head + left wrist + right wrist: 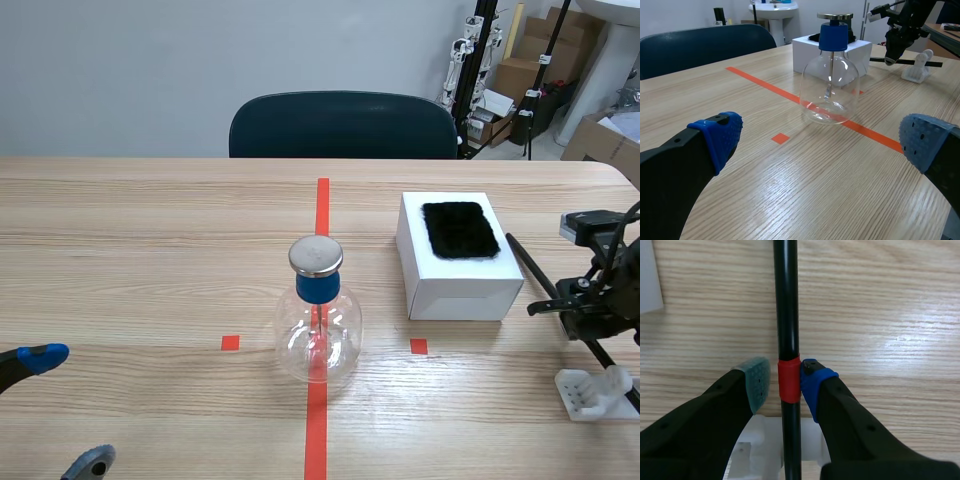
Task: Do the electroscope experiment. put the rod down on the box
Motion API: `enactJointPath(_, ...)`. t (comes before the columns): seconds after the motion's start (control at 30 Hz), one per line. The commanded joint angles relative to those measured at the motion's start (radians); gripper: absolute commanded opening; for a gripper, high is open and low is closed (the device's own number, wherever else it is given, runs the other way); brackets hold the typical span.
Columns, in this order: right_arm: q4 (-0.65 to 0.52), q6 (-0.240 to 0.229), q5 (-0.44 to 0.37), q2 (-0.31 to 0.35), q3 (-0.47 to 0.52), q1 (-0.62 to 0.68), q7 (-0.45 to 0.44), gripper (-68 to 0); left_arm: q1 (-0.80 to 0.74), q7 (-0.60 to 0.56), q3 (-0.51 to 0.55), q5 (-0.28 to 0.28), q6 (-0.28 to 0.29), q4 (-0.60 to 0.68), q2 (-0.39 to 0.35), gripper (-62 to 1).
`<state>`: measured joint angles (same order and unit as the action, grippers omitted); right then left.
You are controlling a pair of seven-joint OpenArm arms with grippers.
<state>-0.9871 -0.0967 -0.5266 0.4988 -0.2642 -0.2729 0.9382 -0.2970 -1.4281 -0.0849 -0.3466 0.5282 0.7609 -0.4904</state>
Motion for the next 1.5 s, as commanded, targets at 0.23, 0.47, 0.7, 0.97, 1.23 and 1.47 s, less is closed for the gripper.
enactJointPath(0.23,-0.034,0.052,-0.016,0.049,0.001,0.016,0.021,-32.3,-0.002,-0.014,0.006,0.010,0.006,0.005,-0.009,1.4)
enactJointPath(0.47,-0.083,0.052,-0.021,0.051,0.001,0.024,0.025,-10.8,-0.002,-0.014,0.006,0.010,0.006,0.005,-0.009,1.4)
enactJointPath(0.7,-0.086,0.052,-0.026,0.049,0.001,0.043,0.024,-6.7,-0.002,-0.014,0.006,0.010,0.006,0.005,-0.009,1.4)
enactJointPath(0.97,-0.086,0.052,-0.027,0.049,0.001,0.060,0.002,-6.7,-0.002,-0.014,0.006,0.010,0.006,0.005,-0.009,1.4)
enactJointPath(1.23,-0.086,0.052,-0.027,0.050,0.001,0.060,0.002,-6.7,-0.002,-0.014,0.006,0.010,0.006,0.005,-0.009,1.4)
enactJointPath(1.47,-0.086,0.052,-0.026,0.050,0.001,0.060,-0.002,-6.7,-0.002,-0.014,0.006,0.010,0.006,0.005,-0.009,1.4)
